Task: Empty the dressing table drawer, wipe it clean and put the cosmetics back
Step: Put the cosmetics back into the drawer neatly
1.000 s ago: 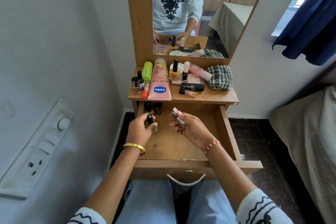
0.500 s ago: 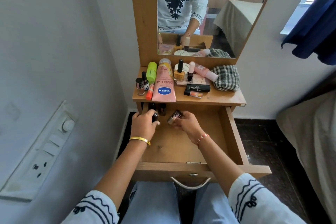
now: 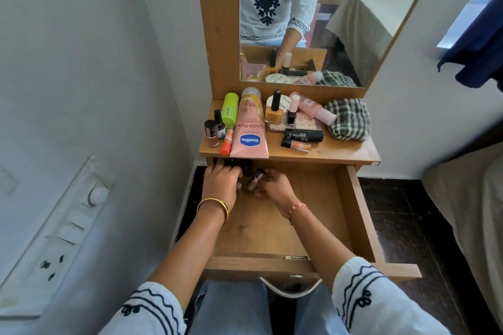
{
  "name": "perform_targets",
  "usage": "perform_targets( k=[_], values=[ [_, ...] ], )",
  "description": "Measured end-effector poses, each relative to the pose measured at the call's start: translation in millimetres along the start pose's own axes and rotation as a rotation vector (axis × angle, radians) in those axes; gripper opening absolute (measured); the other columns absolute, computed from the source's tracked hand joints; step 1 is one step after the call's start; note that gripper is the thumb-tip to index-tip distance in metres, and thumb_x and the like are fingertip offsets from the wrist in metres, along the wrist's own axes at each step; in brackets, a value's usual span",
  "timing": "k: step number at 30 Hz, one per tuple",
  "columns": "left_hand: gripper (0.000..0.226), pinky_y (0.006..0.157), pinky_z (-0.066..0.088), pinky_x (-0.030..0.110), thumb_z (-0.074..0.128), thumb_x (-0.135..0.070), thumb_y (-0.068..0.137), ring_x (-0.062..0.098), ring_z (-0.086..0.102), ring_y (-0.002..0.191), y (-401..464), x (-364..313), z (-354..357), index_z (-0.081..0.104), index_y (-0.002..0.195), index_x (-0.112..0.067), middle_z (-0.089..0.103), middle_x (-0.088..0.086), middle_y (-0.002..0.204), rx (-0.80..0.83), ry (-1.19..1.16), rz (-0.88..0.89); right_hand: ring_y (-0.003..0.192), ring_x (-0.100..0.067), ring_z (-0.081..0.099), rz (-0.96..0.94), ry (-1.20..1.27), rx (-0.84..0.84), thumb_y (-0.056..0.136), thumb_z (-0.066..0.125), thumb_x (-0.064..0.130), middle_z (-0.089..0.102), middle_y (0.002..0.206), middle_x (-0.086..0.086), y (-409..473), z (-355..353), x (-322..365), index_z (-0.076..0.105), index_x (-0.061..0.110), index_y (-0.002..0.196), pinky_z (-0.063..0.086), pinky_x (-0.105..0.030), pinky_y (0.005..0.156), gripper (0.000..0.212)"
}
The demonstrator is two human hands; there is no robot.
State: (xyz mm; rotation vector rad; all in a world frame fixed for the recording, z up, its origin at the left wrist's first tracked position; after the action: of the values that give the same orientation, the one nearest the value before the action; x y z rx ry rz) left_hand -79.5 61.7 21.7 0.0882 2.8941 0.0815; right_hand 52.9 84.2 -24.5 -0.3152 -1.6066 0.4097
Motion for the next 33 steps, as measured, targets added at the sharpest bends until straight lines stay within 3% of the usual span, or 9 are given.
perform_targets(
  k=[7, 19, 23, 25, 29, 33],
  values=[
    [0.025, 0.106, 0.026, 0.037, 0.05, -0.013, 0.091, 0.025, 0.045, 0.118, 2.7, -2.0, 0.7, 0.058, 0.113, -0.019, 0.063, 0.003, 0.117, -0.008, 0.156, 0.023, 0.068, -0.016, 0.059, 0.032, 0.002, -0.001, 0.093, 0.048, -0.001, 0.062, 0.11, -0.02, 3.1, -3.9, -4.1, 0.044, 0.004, 0.13, 0.054, -0.023, 0.064, 0.038],
    [0.035, 0.101, 0.03, 0.039, 0.042, -0.006, 0.091, 0.029, 0.041, 0.118, 2.8, -1.7, -2.4, 0.053, 0.121, -0.019, 0.054, 0.008, 0.124, -0.026, 0.171, -0.04, 0.067, -0.017, 0.06, 0.034, 0.063, 0.007, 0.091, 0.051, -0.004, 0.062, 0.101, -0.016, -3.0, -4.2, -2.2, 0.047, 0.0, 0.124, 0.054, -0.025, 0.067, 0.034],
    [0.036, 0.102, 0.032, 0.039, 0.049, -0.011, 0.09, 0.028, 0.043, 0.116, -0.5, -0.2, -2.7, 0.05, 0.125, -0.021, 0.052, 0.007, 0.124, -0.048, 0.088, -0.053, 0.068, -0.02, 0.063, 0.086, 0.207, 0.051, 0.092, 0.053, 0.001, 0.064, 0.093, -0.014, -9.2, -3.2, 1.3, 0.044, 0.002, 0.127, 0.056, -0.026, 0.065, 0.036],
    [0.035, 0.103, 0.033, 0.039, 0.054, -0.016, 0.089, 0.027, 0.046, 0.114, -4.3, 0.4, -3.4, 0.05, 0.124, -0.021, 0.051, 0.007, 0.122, -0.072, 0.044, -0.064, 0.074, -0.025, 0.065, 0.106, 0.331, 0.074, 0.092, 0.05, -0.002, 0.063, 0.099, -0.019, -12.1, -2.6, 3.6, 0.043, 0.006, 0.124, 0.057, -0.03, 0.067, 0.034],
    [0.031, 0.1, 0.035, 0.035, 0.055, -0.022, 0.09, 0.023, 0.048, 0.112, -14.0, -2.1, -4.6, 0.054, 0.121, -0.021, 0.053, 0.004, 0.119, -0.119, -0.011, -0.041, 0.088, -0.031, 0.066, 0.156, 0.531, 0.125, 0.089, 0.051, -0.005, 0.06, 0.107, -0.024, -20.2, -5.6, 5.6, 0.054, -0.002, 0.102, 0.058, -0.03, 0.073, 0.014],
    [0.03, 0.097, 0.035, 0.036, 0.056, -0.022, 0.088, 0.023, 0.049, 0.11, -18.2, -4.2, -7.1, 0.059, 0.118, -0.02, 0.057, 0.003, 0.116, -0.16, -0.031, -0.002, 0.074, -0.024, 0.066, 0.244, 0.557, 0.133, 0.089, 0.056, 0.009, 0.063, 0.093, -0.02, -26.3, -8.2, 3.5, 0.056, 0.001, 0.101, 0.058, -0.023, 0.061, 0.014]
  ],
)
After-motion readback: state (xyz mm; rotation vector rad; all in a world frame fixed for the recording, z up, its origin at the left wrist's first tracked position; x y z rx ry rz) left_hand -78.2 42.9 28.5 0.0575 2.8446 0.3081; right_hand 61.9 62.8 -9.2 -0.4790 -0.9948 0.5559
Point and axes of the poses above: each hand's wrist, its own y-axis towards the middle knuckle, its own z-axis out of the palm, x = y × z, the point moved 3 cm from there along y, towards the middle knuckle
